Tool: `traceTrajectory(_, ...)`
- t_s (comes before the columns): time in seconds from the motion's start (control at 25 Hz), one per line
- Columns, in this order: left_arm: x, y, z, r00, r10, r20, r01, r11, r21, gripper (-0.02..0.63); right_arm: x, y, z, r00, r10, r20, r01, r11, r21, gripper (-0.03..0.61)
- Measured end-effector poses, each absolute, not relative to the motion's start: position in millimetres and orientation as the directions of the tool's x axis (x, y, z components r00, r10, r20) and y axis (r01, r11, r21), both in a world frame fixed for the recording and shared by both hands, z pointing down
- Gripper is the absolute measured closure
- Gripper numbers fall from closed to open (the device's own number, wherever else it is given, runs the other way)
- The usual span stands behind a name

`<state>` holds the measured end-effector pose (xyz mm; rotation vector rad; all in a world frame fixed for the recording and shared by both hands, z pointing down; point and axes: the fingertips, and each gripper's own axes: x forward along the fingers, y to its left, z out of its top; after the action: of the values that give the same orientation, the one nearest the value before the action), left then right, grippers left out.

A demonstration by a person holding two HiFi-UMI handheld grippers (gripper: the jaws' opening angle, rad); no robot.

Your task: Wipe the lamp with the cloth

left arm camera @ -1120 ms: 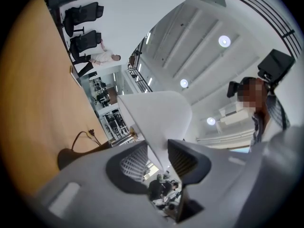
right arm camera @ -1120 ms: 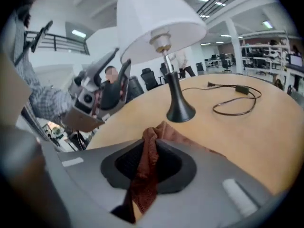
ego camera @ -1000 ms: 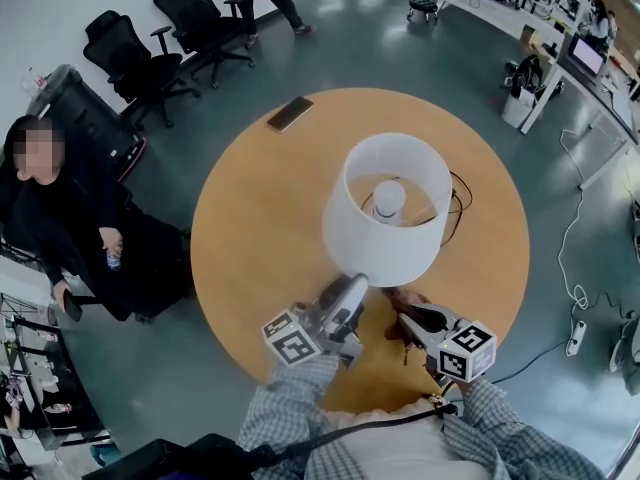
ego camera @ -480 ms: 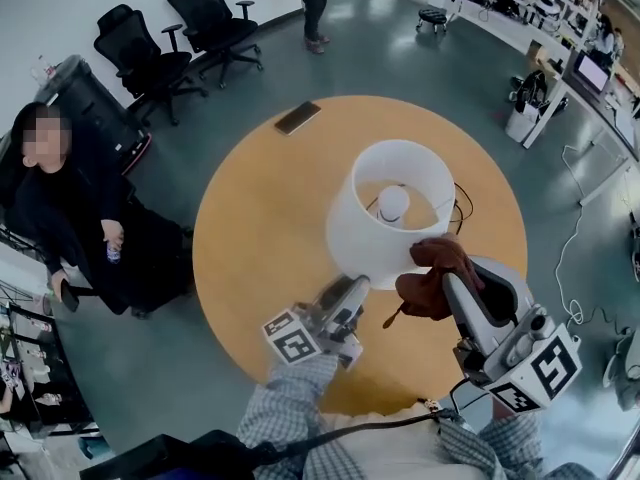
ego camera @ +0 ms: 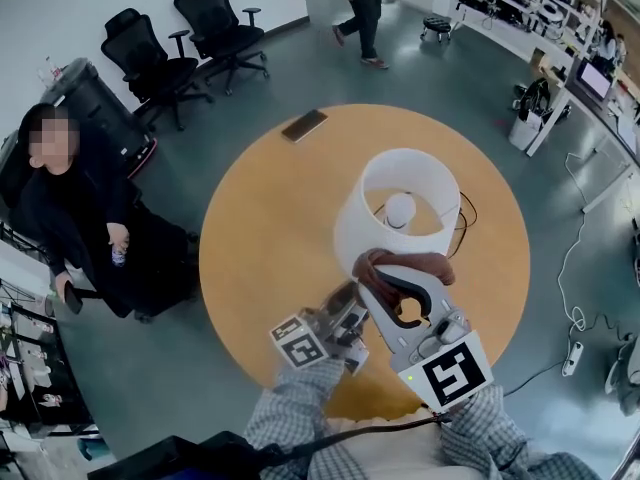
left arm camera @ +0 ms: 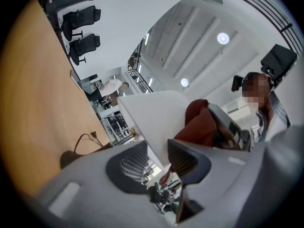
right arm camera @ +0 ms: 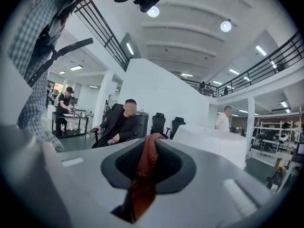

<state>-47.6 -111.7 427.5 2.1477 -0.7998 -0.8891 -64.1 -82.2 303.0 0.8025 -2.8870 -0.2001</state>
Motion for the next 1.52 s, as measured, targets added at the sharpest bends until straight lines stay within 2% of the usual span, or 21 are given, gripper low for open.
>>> traceTrajectory(0.2, -48, -111, 427, 0.579, -0.733, -0.358, -0.275, -0.589, 0.76, 0.48, -47, -75, 329, -0.844, -0.524, 0.114, -0.522, 0.852, 0.051, 0.523)
traceTrajectory(0.32, -47, -112, 427, 0.579, -0.733, -0.356, -0.279, -0.589, 0.759, 0.48, -17, -83, 317, -0.813, -0.58, 0.05, -0.577, 0.814, 0.064, 0.523)
traceTrajectory(0.52, -48, -112, 429, 0.576, -0.737, -0.353, -0.281, -0.584, 0.762, 0.48, 56, -122, 283, -0.689, -0.724, -0.026, -0.723, 0.69, -0.029, 0.523)
traceTrajectory(0.68, -49, -112, 429, 0.574, -0.74, -0.35, -0.286, -0.582, 0.761, 0.48, 97, -163, 255, -0.637, -0.765, -0.098, -0.764, 0.643, -0.056, 0.523)
traceTrajectory(0.84, -44, -110, 430, 0.567, -0.744, -0.353, -0.285, -0.58, 0.763, 0.48, 102, -205, 243, -0.685, -0.721, -0.102, -0.716, 0.692, -0.088, 0.523)
traceTrajectory(1.0, -43, -109, 432, 0.564, -0.749, -0.348, -0.294, -0.576, 0.763, 0.48, 83, -226, 290, -0.778, -0.629, -0.001, -0.62, 0.767, -0.165, 0.523)
traceTrajectory(1.28, -44, -108, 431, 0.559, -0.756, -0.341, -0.3, -0.567, 0.767, 0.48, 93, -237, 377, -0.802, -0.576, 0.158, -0.595, 0.753, -0.281, 0.525)
traceTrajectory(1.52, -43, -109, 428, 0.552, -0.761, -0.34, -0.305, -0.564, 0.768, 0.48, 87, -249, 352, -0.853, -0.514, 0.086, -0.519, 0.821, -0.239, 0.523)
